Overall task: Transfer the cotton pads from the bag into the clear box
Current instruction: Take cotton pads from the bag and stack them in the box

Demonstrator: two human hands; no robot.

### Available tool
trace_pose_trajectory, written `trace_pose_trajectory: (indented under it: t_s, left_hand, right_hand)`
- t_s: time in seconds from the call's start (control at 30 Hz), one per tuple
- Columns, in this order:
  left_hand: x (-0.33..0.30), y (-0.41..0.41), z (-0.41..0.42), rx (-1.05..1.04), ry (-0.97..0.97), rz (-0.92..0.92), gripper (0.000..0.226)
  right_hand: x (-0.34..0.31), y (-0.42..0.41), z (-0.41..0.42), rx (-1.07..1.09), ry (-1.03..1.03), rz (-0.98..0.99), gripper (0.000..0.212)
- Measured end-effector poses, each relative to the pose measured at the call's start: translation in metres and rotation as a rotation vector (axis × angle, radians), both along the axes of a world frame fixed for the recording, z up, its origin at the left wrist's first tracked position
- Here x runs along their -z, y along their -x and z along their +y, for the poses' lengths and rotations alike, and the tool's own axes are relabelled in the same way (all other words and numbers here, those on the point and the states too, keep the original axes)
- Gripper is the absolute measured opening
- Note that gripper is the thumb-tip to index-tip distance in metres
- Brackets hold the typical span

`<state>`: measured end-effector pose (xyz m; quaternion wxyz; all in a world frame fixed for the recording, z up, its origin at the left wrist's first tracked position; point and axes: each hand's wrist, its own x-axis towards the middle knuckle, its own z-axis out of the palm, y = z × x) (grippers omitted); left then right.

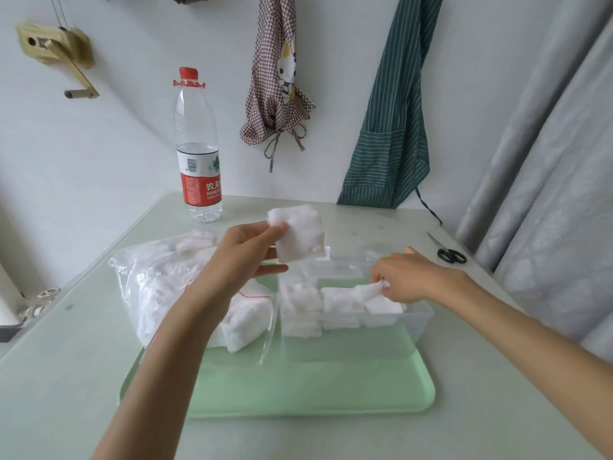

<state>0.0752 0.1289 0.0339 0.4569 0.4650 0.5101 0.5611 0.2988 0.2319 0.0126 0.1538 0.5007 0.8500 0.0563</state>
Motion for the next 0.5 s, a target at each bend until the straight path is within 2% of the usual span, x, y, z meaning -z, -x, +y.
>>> trace_pose_trajectory:
  t_s: [0.1, 0.27, 0.37, 0.5]
  left_hand:
    - [0.007, -0.016, 0.008, 0.002, 0.007, -0.013, 0.019]
    - [0.015, -0.027, 0.014, 0.085, 0.025, 0.036, 0.022]
    - [0.017, -0.025, 0.017, 0.107, 0.023, 0.026, 0.020]
    - [0.019, -0.026, 0.018, 0.116, 0.049, -0.012, 0.019]
  right_hand:
    - [0.006, 0.005, 0.000, -0.028, -0.075, -0.035, 0.029]
    - [0.006, -0.001, -0.009, -0.117, -0.255, 0.037, 0.026]
    - [-0.001, -0.008, -0.011, -0.153, -0.184, 0.104, 0.025]
    - [0.006, 0.000, -0.011, -0.080, -0.044, 0.022, 0.030]
